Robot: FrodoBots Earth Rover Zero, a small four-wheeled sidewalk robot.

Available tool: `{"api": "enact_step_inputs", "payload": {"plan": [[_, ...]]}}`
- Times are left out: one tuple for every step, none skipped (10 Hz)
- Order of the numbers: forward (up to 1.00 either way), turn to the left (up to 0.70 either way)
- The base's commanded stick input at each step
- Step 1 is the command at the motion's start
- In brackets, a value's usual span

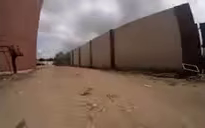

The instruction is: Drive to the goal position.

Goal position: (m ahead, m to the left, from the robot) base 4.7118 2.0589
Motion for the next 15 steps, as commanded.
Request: {"api": "enact_step_inputs", "payload": {"plan": [[1.00, 0.00], [1.00, 0.00], [1.00, 0.00], [1.00, -0.27], [1.00, -0.27], [1.00, 0.00], [1.00, 0.00], [1.00, 0.00], [1.00, 0.00], [1.00, 0.00], [1.00, 0.00], [1.00, 0.00], [1.00, 0.00], [1.00, 0.00], [1.00, 0.00]]}}
